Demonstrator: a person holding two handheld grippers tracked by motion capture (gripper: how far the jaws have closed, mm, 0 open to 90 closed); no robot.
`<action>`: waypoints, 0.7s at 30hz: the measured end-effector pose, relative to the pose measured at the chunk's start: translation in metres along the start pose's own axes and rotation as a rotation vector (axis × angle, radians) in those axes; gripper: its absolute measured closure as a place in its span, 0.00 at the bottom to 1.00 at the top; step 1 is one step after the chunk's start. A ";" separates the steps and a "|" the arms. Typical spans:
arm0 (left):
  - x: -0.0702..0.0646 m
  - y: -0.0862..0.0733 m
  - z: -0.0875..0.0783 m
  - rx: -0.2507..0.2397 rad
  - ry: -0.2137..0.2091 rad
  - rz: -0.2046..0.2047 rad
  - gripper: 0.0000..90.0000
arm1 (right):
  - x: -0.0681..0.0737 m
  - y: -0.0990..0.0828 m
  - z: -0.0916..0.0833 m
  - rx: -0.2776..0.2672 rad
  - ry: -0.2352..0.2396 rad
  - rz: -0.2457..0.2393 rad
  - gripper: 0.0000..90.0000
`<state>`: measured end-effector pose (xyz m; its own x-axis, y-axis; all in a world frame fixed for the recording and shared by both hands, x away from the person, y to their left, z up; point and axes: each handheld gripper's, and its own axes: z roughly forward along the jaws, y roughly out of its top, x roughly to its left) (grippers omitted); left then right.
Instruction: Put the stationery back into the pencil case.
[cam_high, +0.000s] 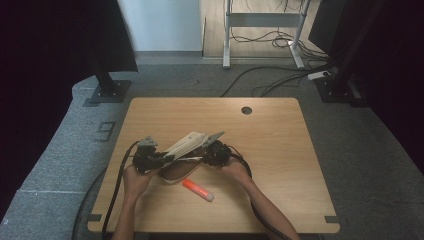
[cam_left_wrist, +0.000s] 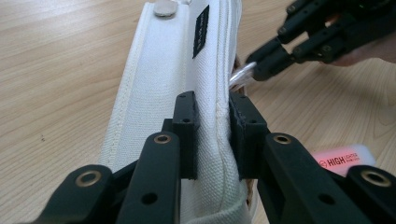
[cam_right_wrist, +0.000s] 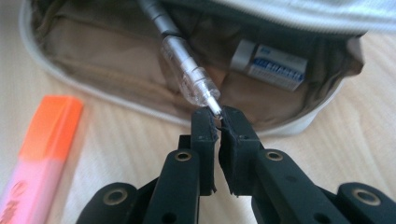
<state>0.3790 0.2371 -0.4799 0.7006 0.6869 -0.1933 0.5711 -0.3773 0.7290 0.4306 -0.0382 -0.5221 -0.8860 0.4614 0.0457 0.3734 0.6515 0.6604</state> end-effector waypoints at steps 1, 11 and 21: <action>0.000 0.000 0.000 0.000 0.000 0.000 0.83 | -0.002 0.002 0.002 -0.003 -0.006 -0.002 0.90; 0.000 0.000 0.000 0.000 0.000 0.001 0.83 | -0.009 0.014 0.012 -0.005 -0.034 0.021 0.82; 0.001 0.000 0.000 -0.002 -0.002 0.000 0.83 | -0.003 0.005 -0.008 -0.028 -0.013 0.034 0.58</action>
<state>0.3800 0.2380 -0.4803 0.7013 0.6859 -0.1942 0.5703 -0.3764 0.7301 0.4323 -0.0413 -0.5129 -0.8692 0.4908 0.0593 0.3955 0.6184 0.6791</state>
